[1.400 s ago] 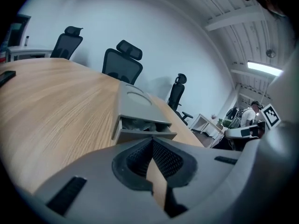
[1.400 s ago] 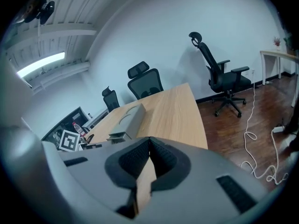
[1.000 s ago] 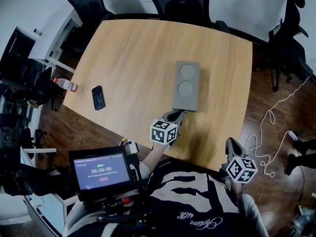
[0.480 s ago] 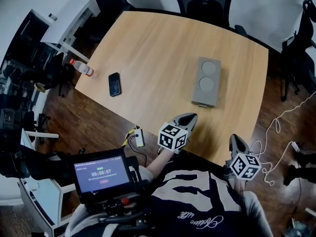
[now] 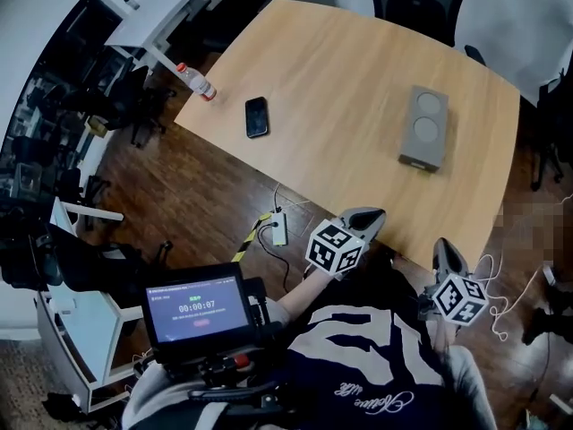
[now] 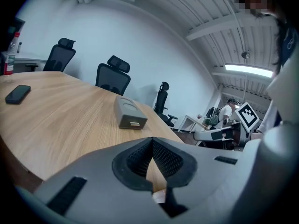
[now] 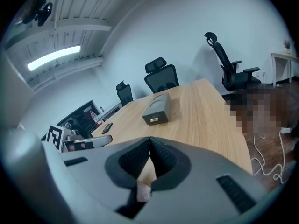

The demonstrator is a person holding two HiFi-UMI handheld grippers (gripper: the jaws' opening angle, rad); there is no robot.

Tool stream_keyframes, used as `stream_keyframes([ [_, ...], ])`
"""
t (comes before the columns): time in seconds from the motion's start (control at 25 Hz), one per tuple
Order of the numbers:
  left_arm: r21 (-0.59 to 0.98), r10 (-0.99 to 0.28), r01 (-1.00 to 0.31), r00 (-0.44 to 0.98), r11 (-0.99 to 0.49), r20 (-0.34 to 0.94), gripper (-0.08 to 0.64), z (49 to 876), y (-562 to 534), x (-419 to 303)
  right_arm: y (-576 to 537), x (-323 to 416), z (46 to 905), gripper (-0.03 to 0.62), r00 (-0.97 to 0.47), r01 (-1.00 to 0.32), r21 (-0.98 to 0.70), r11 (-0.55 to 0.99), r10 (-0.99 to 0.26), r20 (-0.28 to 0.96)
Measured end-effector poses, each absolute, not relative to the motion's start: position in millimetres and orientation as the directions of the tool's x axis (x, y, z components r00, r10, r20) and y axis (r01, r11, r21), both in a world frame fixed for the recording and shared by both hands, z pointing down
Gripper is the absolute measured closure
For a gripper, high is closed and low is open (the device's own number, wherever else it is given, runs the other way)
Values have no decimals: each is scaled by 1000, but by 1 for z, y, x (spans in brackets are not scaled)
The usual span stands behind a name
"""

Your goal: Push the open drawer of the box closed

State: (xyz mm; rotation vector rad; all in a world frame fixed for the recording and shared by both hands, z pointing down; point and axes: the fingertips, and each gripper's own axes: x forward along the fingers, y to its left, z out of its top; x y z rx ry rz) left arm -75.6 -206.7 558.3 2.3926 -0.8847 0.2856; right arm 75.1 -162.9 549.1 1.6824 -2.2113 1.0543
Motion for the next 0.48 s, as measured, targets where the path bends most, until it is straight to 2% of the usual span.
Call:
stream_keyframes([
  [0.32, 440, -456, -598, 799, -669, 392, 558, 557, -141, -90, -84, 41, 562, 594, -355, -890, -447, 89, -751, 556],
  [0.48, 426, -464, -592, 804, -684, 373, 558, 549, -130, -88, -63, 40, 566, 594, -361, -888, -450, 98, -753, 550],
])
